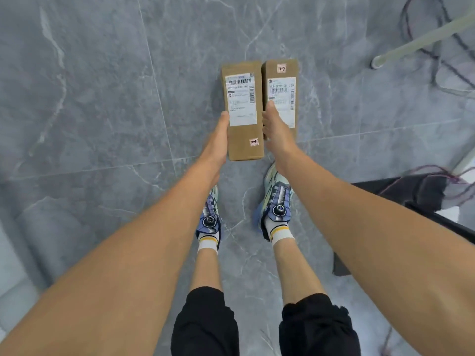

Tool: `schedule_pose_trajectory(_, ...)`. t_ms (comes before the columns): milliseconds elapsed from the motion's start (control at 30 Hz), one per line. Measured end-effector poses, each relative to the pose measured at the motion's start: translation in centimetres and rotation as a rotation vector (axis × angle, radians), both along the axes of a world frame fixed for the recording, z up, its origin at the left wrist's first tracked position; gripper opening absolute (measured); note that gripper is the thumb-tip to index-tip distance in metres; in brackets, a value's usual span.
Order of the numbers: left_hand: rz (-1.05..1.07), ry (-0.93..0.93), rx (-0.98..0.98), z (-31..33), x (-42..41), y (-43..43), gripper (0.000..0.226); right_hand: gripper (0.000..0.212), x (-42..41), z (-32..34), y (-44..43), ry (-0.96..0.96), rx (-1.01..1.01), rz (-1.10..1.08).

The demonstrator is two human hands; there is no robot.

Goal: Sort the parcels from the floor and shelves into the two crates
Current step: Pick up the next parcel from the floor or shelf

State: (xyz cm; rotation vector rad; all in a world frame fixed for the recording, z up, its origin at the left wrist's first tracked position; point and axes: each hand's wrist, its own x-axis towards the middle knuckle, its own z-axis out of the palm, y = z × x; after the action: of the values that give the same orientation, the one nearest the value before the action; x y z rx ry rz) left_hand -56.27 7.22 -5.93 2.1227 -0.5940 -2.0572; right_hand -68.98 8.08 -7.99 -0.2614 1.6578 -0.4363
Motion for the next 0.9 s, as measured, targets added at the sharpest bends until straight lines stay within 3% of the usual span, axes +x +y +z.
schedule_pose_trajectory(100,0.0,-0.006,-0.032,-2.9,-0.5,-0.6,0.054,0.061,-0.4,-2.7,-0.5,0.023,-0.001,-0.004)
schedule_pose_trajectory(300,0.026,0.002,-0.058,-6.1,-0.9,-1.7,0.057,0.036,-0.9,-5.0,-1.3,0.035,-0.015,0.028)
schedule_pose_trajectory(433,0.033,0.004,-0.058,-7.7,-0.8,-2.3,0.057,0.051,-0.4,-6.2,-1.9,0.007,-0.012,0.037)
schedule_pose_trajectory(600,0.047,-0.011,-0.047,-9.8,-0.5,-2.2,0.055,0.04,-0.4,-8.4,-2.3,0.014,0.001,0.011)
schedule_pose_trajectory(833,0.047,0.054,0.002,-10.5,-0.4,-2.6,0.057,0.06,0.3,-10.2,-2.8,0.014,0.028,0.008)
schedule_pose_trajectory(900,0.078,0.058,0.001,-10.2,0.2,-2.6,0.059,0.056,0.8,-9.9,-3.1,0.003,0.028,0.014)
